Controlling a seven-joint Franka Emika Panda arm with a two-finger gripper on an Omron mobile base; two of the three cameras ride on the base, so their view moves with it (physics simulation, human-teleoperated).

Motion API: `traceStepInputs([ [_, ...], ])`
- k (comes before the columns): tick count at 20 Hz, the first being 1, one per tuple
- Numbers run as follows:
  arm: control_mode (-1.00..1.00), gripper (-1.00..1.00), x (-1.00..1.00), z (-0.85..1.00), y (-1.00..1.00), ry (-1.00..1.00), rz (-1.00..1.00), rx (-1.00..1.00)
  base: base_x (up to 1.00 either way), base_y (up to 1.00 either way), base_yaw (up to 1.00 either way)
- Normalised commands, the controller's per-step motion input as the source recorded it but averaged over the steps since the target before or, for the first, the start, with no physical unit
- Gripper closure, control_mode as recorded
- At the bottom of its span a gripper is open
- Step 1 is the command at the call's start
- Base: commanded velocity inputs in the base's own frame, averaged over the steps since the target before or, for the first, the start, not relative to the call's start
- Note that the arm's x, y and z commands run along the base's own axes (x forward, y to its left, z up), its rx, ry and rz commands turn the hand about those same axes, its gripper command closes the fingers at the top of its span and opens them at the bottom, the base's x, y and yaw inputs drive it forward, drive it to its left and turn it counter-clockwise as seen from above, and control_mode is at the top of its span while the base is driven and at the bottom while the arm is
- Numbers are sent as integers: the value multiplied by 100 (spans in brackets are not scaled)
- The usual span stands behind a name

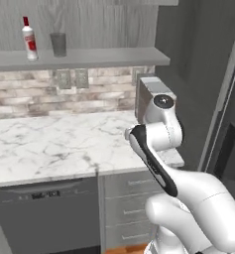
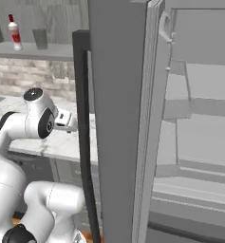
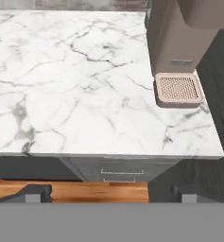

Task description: There is a bowl on the dining counter. Grab a lemon wedge from the fridge and place it in the bowl. Then get the liquor bottle and glass cup from the cabinet and place them next to the bowl.

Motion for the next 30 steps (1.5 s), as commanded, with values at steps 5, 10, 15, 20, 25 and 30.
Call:
traceStepInputs([
  [5, 100, -100, 0, 0, 0, 0, 0, 0, 34, 40, -29],
  [10, 100, -100, 0, 0, 0, 0, 0, 0, 41, 60, -18],
  [15, 100, -100, 0, 0, 0, 0, 0, 0, 42, 60, -5],
  [20, 100, -100, 0, 0, 0, 0, 0, 0, 34, 38, 0],
  [25, 100, -100, 0, 0, 0, 0, 0, 0, 41, 29, 0],
  [30, 100, -100, 0, 0, 0, 0, 0, 0, 35, 22, 2],
])
